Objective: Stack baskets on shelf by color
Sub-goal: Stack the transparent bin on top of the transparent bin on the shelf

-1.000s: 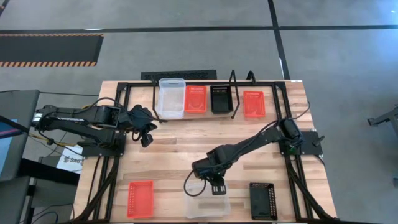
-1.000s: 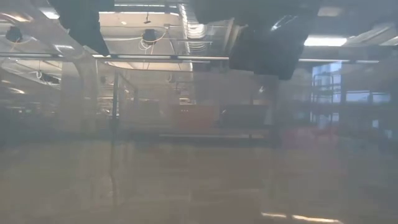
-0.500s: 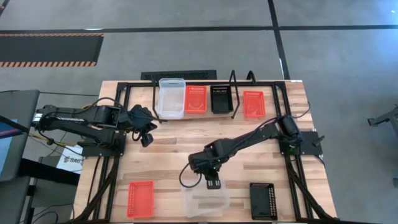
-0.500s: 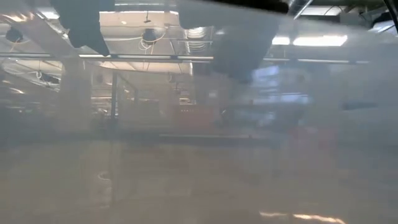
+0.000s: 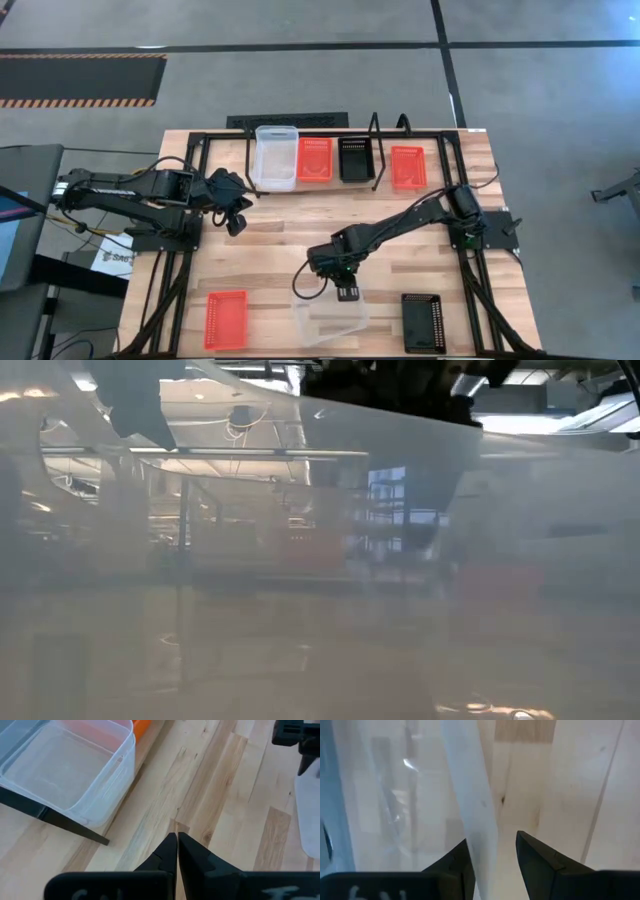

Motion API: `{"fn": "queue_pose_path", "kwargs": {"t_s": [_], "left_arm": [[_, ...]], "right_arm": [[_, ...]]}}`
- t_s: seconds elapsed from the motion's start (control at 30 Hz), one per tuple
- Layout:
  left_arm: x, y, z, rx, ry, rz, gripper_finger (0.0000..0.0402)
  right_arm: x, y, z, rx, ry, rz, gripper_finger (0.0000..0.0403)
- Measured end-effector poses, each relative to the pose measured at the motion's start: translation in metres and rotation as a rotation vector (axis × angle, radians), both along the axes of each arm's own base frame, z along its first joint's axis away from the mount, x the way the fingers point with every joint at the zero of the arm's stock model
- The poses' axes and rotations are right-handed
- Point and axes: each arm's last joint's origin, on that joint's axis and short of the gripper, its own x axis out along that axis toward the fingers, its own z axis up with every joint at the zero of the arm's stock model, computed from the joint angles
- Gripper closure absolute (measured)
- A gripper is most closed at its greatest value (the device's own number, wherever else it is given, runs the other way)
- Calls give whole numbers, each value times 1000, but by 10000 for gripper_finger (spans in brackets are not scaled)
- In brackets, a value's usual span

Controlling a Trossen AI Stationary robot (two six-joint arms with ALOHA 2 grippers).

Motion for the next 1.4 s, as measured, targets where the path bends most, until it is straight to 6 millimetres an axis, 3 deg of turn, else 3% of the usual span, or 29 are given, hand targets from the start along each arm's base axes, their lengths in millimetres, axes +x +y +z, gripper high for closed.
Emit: {"fn": "queue_pose_path", "kwargs": {"t_s": [0.2, 0.4, 0.53, 0.7, 0.87, 1.17, 1.4], "left_arm": [[0, 0, 0, -2, -1, 2, 401], [0, 0, 0, -9, -4, 11, 401], [0, 0, 0, -9, -4, 11, 401], [0, 0, 0, -14, -5, 15, 401], [-1, 0, 0, -16, 2, 19, 402], [-2, 0, -2, -15, 24, 9, 401], [-2, 0, -2, -18, 27, 13, 402]], "right_arm": [[-4, -2, -8, -10, 29, -4, 274], [-4, -12, -13, -26, 39, -42, 382], [6, -19, -6, 7, 1, -137, 393], [25, -32, 21, 25, -89, -289, 399], [38, -40, 65, -56, -218, -375, 400], [10, -82, 129, -561, -122, -630, 402], [7, -133, 162, -648, -211, -864, 402]]}}
